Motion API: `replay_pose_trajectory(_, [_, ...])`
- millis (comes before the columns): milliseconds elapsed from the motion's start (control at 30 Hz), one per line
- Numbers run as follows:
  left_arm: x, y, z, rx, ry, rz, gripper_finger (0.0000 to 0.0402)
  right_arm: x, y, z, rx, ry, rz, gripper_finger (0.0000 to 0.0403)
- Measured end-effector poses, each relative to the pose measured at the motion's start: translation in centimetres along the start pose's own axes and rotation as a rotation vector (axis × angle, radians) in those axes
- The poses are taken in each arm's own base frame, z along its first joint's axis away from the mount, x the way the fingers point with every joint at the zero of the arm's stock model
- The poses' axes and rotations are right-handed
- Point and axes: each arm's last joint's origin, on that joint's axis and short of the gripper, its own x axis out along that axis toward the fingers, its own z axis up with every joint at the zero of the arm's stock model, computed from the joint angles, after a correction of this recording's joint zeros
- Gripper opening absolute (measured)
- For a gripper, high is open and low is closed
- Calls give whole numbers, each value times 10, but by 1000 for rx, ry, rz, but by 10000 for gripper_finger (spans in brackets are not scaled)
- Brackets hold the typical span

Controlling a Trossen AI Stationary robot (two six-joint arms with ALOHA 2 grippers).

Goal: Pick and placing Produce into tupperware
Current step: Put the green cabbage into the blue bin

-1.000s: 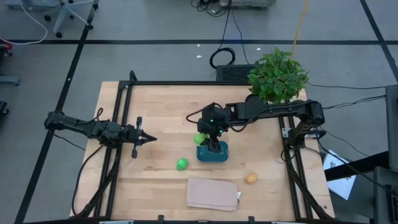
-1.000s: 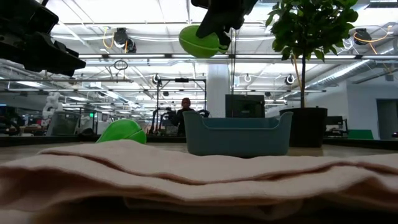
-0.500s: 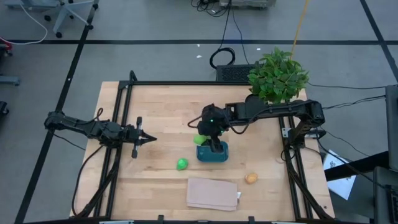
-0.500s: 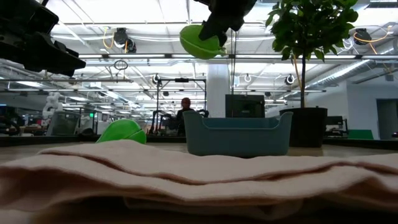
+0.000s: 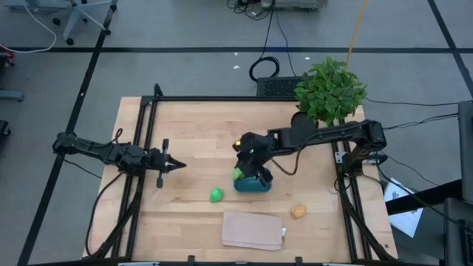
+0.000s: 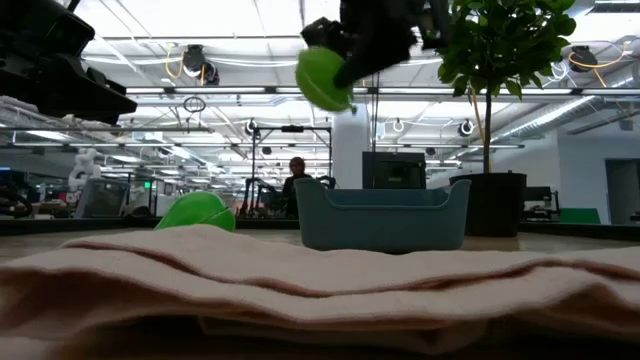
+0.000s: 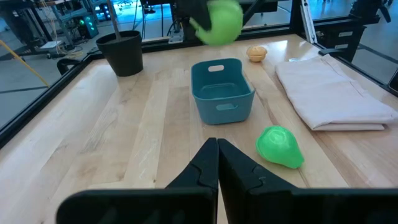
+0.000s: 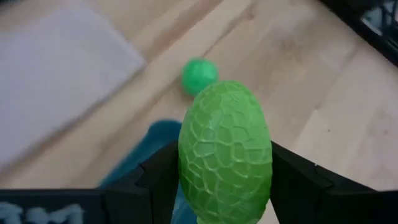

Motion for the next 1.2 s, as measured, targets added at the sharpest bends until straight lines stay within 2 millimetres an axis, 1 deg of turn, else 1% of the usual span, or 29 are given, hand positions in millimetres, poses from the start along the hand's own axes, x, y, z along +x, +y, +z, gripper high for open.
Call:
replay_pose_trajectory(167, [0,0,0,-3,0,0,3,21,15,-14,-145,63,-90,194])
replay_pose_trajectory(433, [0,0,0,-2,0,0,3,35,31,-18,-251,44,-107,194])
replay_pose_trajectory(667, [0,0,0,-1,3,-1,3,41,37,-28,-269,67,-94,194])
replay_pose_trajectory(1100, [0,0,-1,0,7,0,3,43,45,-24,-278,64,-74,194])
replay_pose_trajectory(1200, [0,0,-1,-1,7,0,3,43,45,-24,-241,60,-75,194])
